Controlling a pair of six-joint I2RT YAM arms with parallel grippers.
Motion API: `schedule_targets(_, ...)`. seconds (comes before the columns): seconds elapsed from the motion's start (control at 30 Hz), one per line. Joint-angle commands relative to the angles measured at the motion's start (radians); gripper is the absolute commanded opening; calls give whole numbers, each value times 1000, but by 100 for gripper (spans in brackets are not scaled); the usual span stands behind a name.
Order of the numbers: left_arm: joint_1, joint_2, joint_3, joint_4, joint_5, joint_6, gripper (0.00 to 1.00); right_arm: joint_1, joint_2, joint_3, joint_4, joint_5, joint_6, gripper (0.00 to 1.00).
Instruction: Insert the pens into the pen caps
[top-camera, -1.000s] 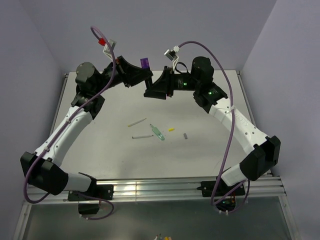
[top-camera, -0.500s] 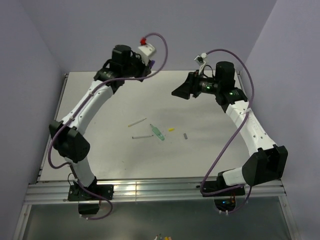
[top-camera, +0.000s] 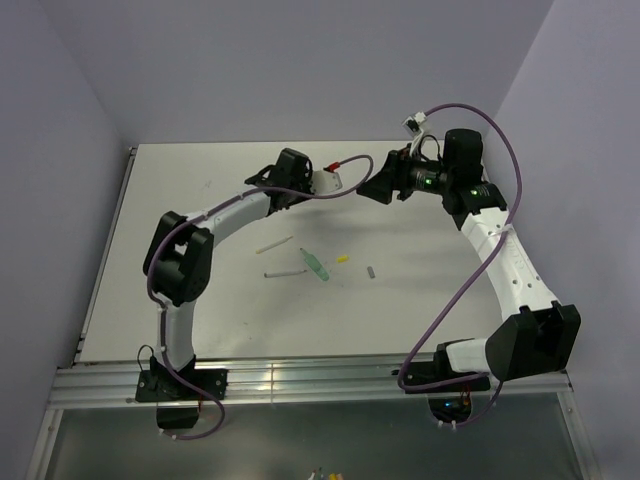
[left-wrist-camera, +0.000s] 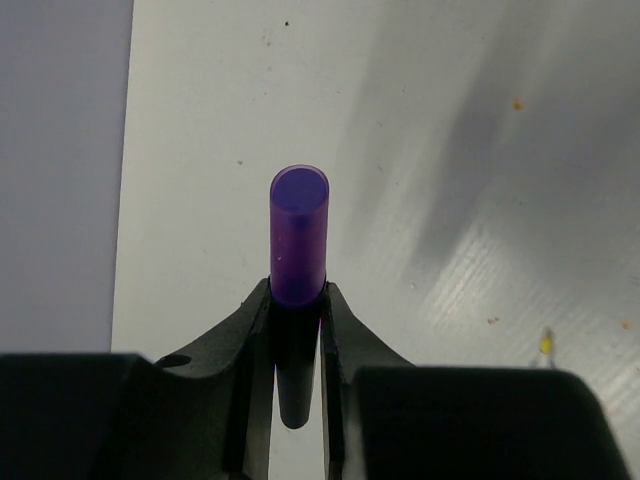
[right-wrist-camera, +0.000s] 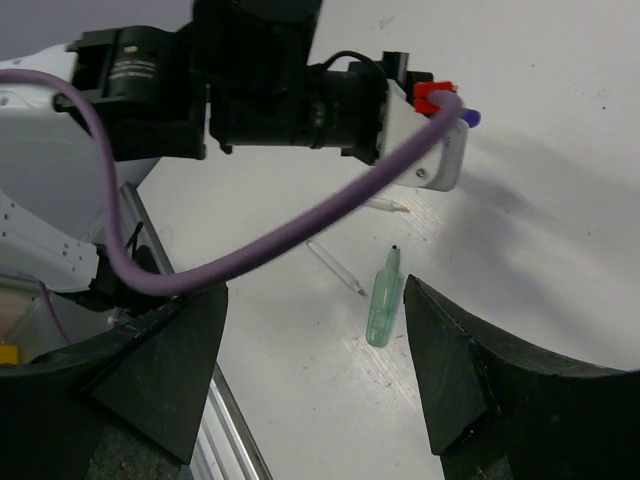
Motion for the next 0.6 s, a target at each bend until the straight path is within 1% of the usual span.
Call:
schedule_targets(0.0,-6,68,33,128,-44,125,4,-4,-30,0,19,18,-26,79)
schedule_targets(0.13,0,146,62,171,-31,154,5,-13,-42,0,9,26,-35,79)
schedule_targets(0.3,8,206,100,198,-22,170,6,-44,-59,-3,-16,20,-55,80)
schedule_targets(0.5,26,281,159,209,1,206,7,-52,-65,-5,-113,6,-144,85)
schedule_targets(0.57,29,309,180,206,4,217,7,-53,-56,12,-182,3,-168,86)
